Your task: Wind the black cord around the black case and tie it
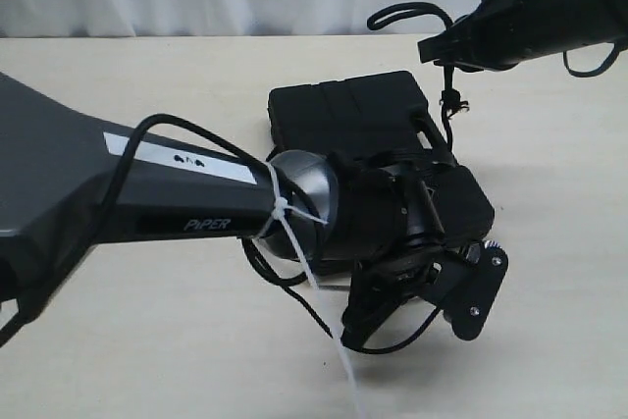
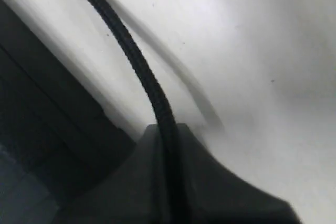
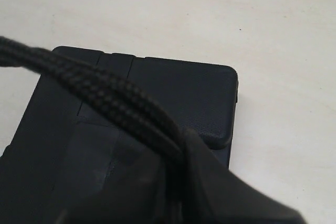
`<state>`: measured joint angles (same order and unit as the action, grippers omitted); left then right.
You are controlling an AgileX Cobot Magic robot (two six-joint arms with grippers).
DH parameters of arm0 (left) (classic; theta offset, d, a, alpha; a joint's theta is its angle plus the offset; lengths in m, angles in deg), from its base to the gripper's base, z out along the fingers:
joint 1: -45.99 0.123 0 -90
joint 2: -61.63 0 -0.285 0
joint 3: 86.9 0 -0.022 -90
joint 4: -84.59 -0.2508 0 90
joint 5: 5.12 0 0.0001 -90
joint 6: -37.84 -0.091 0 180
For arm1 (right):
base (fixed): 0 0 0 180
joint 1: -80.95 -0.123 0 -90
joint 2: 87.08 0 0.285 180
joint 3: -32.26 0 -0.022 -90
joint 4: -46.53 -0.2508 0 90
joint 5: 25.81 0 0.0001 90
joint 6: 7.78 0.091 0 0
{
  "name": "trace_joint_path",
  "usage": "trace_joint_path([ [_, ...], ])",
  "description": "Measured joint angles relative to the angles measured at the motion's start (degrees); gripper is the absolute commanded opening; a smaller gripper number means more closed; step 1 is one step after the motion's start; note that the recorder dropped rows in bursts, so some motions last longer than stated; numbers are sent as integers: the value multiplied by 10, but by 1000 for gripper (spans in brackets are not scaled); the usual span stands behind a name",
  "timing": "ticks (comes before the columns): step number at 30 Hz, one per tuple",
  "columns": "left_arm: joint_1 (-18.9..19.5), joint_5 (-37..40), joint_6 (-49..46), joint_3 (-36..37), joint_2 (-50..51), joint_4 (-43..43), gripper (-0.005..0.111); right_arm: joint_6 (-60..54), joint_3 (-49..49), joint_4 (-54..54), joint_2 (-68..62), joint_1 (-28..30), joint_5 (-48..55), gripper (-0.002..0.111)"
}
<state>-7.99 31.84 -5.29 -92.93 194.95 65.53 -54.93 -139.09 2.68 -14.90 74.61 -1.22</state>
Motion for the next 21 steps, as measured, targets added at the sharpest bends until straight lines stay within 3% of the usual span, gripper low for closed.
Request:
trace_joint_path([
  [9, 9, 3, 35, 1, -121, 74, 0, 0, 0, 0, 0, 0, 0, 4],
  [16, 162, 20, 154, 16, -187, 183, 0, 1, 0, -19, 23, 0, -1, 4],
  [21, 223, -46, 160, 45, -198, 309, 0, 13, 0, -19, 23, 0, -4, 4],
])
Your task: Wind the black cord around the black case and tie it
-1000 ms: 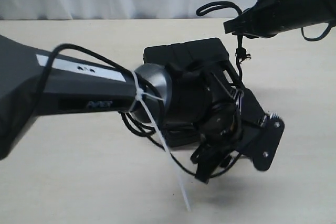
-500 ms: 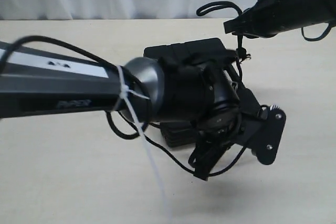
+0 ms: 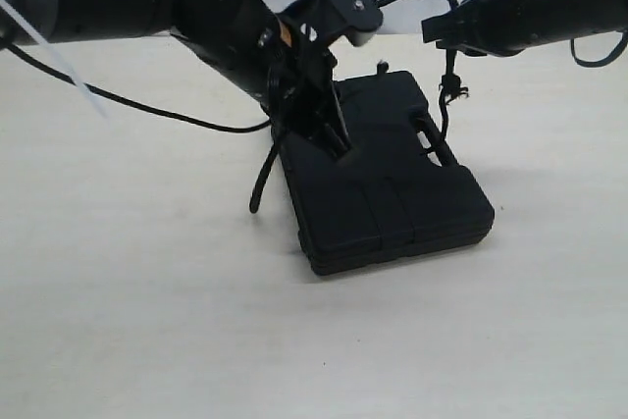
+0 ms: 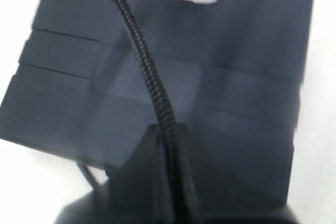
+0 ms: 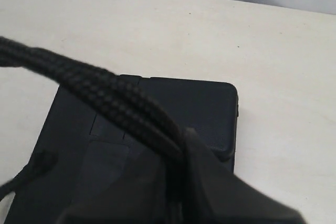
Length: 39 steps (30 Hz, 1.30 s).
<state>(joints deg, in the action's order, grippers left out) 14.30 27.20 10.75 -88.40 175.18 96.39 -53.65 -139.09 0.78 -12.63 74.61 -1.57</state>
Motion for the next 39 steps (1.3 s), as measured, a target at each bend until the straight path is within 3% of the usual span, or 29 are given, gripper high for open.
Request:
trace_joint_path([
  [5, 27, -32, -54, 5, 0, 137, 0, 2, 0, 0, 0, 0, 0, 4],
  [13, 29, -36, -212, 5, 0, 358, 0, 3, 0, -1, 0, 0, -1, 4],
  [22, 49, -46, -240, 5, -7, 422, 0, 3, 0, -1, 0, 0, -1, 4],
  [39, 57, -82, -242, 5, -16, 441, 0, 3, 0, -1, 0, 0, -3, 4],
])
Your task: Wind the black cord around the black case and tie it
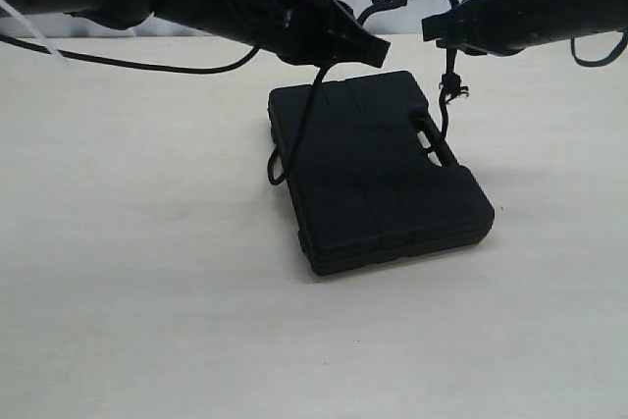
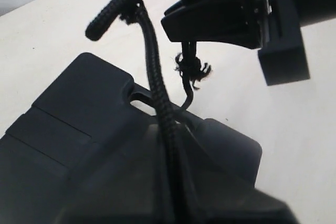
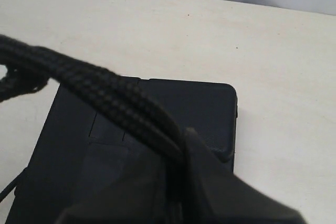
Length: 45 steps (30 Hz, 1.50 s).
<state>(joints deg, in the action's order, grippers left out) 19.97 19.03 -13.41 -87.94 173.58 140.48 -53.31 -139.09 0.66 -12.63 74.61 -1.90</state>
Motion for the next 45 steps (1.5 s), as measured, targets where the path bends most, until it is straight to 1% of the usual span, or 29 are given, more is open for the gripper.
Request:
trace_joint_path([
  [16, 0, 3, 0, 2, -24, 1, 0, 0, 0, 0, 0, 0, 1, 4],
  [25, 0, -67, 0, 37, -24, 1, 0, 0, 0, 1, 0, 0, 7, 4],
  [31, 0, -87, 0, 39, -24, 10, 0, 0, 0, 1, 0, 0, 27, 4],
  [36, 0, -90, 0, 39, -24, 14, 0, 1, 0, 1, 0, 0, 59, 4],
  [40, 0, -82, 0, 39, -24, 14, 0, 30, 0, 1, 0, 0, 86, 4],
  [42, -3, -81, 0, 39, -24, 14, 0, 62, 0, 1, 0, 2, 95, 4],
  [45, -15, -88, -4, 39, -24, 14, 0, 139, 0, 0, 0, 19, 104, 4],
])
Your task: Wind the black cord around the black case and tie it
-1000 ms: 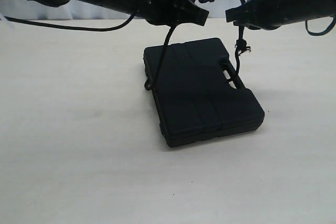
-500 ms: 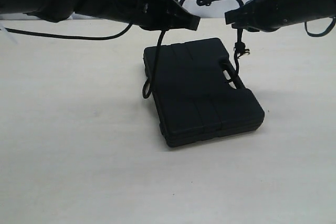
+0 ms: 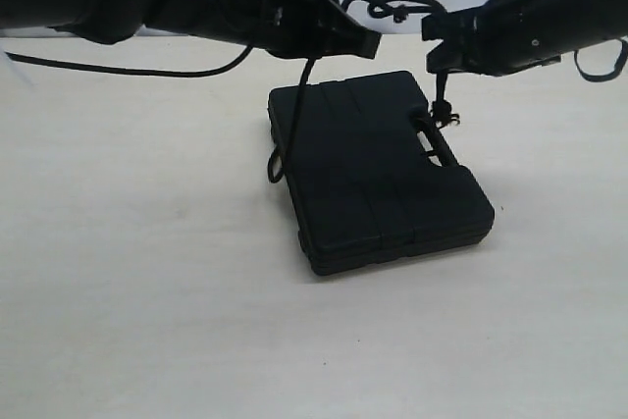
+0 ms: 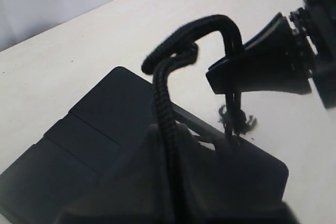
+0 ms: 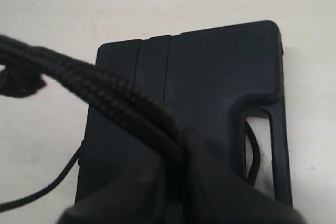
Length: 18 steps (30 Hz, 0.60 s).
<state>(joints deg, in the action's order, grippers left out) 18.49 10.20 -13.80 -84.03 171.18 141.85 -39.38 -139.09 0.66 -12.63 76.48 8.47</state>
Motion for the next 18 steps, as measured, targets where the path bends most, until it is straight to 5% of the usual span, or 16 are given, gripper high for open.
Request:
trace_joint_path([
  [6, -24, -22, -16, 0, -5, 0, 0, 88, 0, 0, 0, 39, 37, 4],
  [18, -66, -80, -68, 6, -13, 0, 0, 58, 0, -101, 0, 49, 67, 4],
])
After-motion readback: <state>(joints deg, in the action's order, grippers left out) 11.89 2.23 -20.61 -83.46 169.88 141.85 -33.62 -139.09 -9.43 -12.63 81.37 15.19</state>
